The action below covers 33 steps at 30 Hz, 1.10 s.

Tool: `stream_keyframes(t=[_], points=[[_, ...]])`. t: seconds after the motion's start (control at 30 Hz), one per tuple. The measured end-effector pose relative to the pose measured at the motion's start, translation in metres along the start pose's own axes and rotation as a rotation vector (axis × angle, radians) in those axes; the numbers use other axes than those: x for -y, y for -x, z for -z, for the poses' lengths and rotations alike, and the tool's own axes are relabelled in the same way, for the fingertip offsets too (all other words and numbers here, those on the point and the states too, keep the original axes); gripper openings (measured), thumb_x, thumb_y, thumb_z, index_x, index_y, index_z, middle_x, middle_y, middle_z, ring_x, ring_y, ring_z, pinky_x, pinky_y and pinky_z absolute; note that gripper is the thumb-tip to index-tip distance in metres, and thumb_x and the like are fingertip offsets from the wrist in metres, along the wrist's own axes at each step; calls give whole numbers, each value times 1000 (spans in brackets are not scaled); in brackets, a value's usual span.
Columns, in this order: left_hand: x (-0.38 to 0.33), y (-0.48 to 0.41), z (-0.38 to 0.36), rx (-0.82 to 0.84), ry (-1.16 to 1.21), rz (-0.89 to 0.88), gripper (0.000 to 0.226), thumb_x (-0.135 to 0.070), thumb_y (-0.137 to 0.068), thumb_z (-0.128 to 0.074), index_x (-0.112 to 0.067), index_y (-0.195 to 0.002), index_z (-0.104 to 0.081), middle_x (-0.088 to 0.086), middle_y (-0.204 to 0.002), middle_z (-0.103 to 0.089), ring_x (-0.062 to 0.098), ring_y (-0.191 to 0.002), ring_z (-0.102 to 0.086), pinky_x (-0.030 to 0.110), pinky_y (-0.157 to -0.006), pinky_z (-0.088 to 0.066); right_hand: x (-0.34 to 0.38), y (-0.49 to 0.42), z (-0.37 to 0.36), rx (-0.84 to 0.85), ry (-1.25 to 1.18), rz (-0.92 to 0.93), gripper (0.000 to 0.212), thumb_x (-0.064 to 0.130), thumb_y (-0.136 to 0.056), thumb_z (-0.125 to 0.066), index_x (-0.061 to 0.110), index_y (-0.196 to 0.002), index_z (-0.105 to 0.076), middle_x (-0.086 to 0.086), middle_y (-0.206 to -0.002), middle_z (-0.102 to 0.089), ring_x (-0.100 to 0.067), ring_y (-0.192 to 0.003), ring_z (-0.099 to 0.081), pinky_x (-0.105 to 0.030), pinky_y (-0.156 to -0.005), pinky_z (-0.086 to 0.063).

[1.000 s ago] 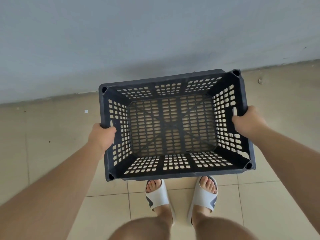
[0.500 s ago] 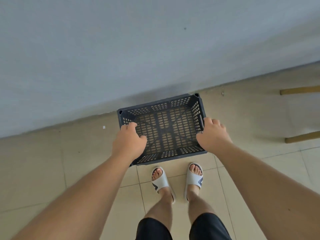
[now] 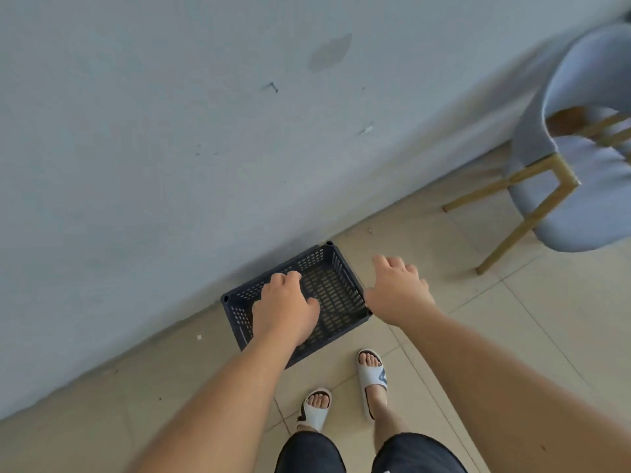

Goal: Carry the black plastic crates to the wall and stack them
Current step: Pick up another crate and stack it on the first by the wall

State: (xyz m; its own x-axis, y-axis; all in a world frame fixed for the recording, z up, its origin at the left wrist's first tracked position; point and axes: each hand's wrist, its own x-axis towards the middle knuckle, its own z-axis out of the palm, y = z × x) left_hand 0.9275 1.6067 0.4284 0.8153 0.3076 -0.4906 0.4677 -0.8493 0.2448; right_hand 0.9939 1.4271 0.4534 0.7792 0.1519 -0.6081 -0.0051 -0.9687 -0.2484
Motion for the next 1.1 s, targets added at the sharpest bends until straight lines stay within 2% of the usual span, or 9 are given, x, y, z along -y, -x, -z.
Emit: stream_keyframes(t=[0.3,0.53,0.77,1.1], points=[[-60,82,33,40,-208,-403,55,-46,-95,-47,-26,-146,-39,1,-146,-42,25,-128,-44,44,-98,-44,-45,142,23,-201,-176,-251,54,24,-94,-45,23,-146,-32,-6,-147,-39,-33,-132,-36,-51,-105,-35],[-158,170,21,61,-359,-741,58,-44,-95,-46,-23,-149,-37,4,-149,-41,24,-130,-43,42,-100,-41,-135,258,25,-346,-319,-514,54,30,-95,-46,24,-147,-32,-4,-150,-36,-32,-134,-35,-51,-104,-34],[-277,288,-47,116,-487,-984,61,-46,-95,-44,-25,-152,-35,2,-153,-38,25,-137,-38,43,-105,-39,-266,389,3,-466,-451,-787,59,41,-98,-46,26,-152,-27,-1,-154,-34,-29,-139,-34,-48,-104,-37],[-421,518,-193,157,-618,-1361,64,-50,-93,-43,-25,-151,-39,1,-153,-42,25,-139,-39,43,-106,-37,-447,626,-109,-523,-659,-1211,69,49,-97,-44,27,-158,-21,-3,-162,-26,-31,-143,-30,-51,-108,-34]])
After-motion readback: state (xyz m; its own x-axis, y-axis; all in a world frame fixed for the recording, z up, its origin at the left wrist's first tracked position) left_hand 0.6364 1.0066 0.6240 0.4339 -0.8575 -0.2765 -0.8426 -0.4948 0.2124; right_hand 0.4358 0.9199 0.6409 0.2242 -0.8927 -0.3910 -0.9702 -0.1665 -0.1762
